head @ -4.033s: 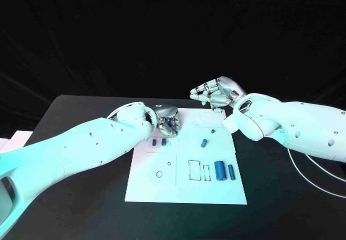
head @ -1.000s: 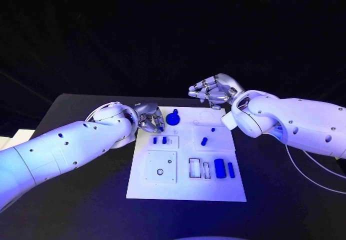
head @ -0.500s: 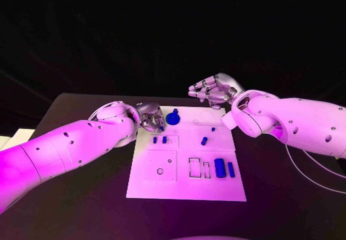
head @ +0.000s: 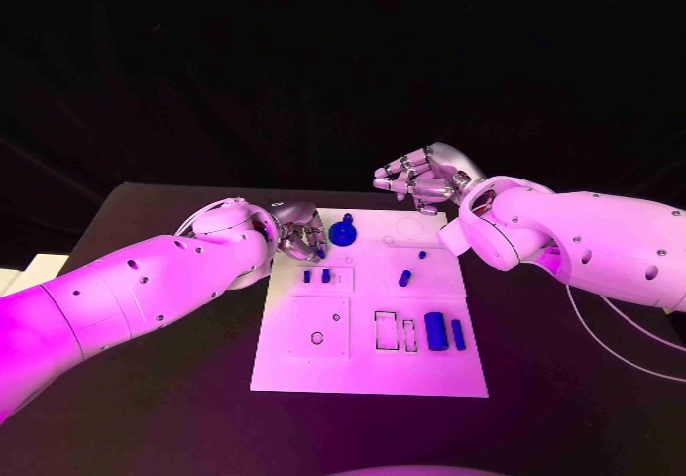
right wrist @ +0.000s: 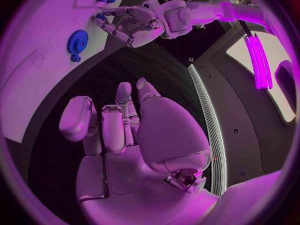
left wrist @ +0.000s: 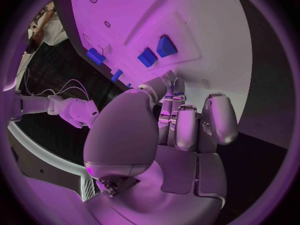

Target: Assemble the parts on the task board

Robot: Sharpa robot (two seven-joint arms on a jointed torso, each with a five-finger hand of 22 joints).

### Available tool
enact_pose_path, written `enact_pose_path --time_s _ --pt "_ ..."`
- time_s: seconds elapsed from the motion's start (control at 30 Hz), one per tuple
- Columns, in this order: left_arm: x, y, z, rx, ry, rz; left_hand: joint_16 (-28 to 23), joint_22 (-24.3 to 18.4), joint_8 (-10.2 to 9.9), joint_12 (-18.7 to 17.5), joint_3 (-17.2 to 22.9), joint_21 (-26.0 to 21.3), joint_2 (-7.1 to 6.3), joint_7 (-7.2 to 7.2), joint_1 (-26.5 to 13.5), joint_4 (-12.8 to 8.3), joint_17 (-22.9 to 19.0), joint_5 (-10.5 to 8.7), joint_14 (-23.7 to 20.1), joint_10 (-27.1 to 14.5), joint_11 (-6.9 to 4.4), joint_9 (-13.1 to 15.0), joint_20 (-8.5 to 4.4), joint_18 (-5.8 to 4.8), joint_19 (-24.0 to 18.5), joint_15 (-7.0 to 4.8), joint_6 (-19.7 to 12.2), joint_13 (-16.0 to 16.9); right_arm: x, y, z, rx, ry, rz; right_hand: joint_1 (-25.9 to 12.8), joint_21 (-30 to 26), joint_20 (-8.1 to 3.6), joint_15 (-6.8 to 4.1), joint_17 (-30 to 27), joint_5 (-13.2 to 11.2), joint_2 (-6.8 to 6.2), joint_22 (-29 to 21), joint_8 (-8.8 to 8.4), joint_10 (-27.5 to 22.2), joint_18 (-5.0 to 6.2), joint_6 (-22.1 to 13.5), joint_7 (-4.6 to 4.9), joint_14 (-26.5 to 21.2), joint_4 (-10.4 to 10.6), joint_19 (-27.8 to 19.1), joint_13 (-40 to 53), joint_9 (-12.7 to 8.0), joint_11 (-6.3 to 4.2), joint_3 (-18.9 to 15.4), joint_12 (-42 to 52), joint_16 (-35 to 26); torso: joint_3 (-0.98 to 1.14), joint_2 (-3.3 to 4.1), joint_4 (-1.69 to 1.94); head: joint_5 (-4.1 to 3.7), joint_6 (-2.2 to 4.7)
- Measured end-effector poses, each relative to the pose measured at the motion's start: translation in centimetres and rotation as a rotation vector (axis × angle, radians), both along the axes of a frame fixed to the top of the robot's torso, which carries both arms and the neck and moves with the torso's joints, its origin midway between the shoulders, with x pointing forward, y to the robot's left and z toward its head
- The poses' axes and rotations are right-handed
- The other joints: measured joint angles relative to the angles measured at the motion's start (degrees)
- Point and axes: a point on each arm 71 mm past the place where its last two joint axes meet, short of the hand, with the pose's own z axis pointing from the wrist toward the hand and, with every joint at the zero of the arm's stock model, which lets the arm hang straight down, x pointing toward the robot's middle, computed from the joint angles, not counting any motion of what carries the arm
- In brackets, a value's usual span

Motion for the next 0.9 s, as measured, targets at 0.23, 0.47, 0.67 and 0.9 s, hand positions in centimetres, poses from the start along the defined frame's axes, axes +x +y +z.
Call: enact_pose_path --time_s 0.23,0.47,0.67,0.9 --pt "0.0 0.1 -0.2 0.010 0.009 0.006 -0.2 0.0 -1.8 -2.0 -0.3 -1.3 -1.29 0.86 -2.4 0.3 -0.8 0.01 -0.2 -2.1 1.02 -1.0 0.03 0.01 0.0 0.44 -3.5 -0.4 0.0 0.0 0.0 0.000 0.000 0.000 0.0 0.0 0.00 0.00 0.0 0.0 0.00 0.0 0.00 0.0 0.00 0.0 0.00 0.0 0.0 0.0 0.0 0.0 0.00 0.0 0.0 0.0 0.01 -0.01 0.00 0.01 -0.01" --pt "0.3 0.6 -0.4 0.025 0.022 0.035 -0.9 -0.4 -2.2 -3.5 -1.3 -2.2 -2.84 1.44 -4.2 0.8 -2.0 0.01 0.0 -3.9 1.82 -3.3 0.53 0.01 0.1 0.83 -9.4 -1.0 0.0 -0.1 0.0 0.000 0.000 -0.001 0.0 0.0 0.00 0.00 0.0 0.0 0.00 0.0 0.00 0.0 0.00 0.0 0.00 0.0 0.0 0.0 0.0 0.0 0.00 0.0 0.0 0.0 0.01 0.00 -0.01 -0.08 -0.01" --pt "0.4 0.7 -0.4 0.025 0.025 0.044 -0.9 -0.4 -2.2 -3.5 -1.3 -2.2 -2.84 1.44 -4.2 0.8 -2.1 0.01 -0.2 -4.3 1.84 -3.4 0.72 0.02 -0.1 1.04 -9.4 -1.1 -0.1 -0.1 0.0 0.000 0.000 -0.001 0.0 0.0 0.00 0.00 0.0 0.0 0.00 0.0 0.00 0.0 0.00 0.0 0.00 0.0 0.0 0.0 0.0 0.0 0.00 0.0 0.0 0.0 -0.01 -0.01 -0.01 -0.13 -0.02" --pt "0.5 1.3 -0.4 0.022 0.026 0.057 -0.9 -0.4 -2.2 -3.7 -1.3 -2.2 -2.84 1.44 -4.2 0.8 -2.2 0.01 -0.2 -4.3 1.84 -3.6 0.93 0.02 0.1 1.03 -9.4 -1.2 0.0 -0.4 0.0 -0.006 0.004 -0.008 0.1 -1.5 0.00 0.00 -0.8 0.0 0.08 -2.1 -0.08 -1.2 0.11 -0.2 0.15 0.0 -0.2 -1.0 -1.3 -0.1 0.25 -0.2 -1.6 -1.0 -0.03 -0.01 -0.01 -0.15 -0.04"
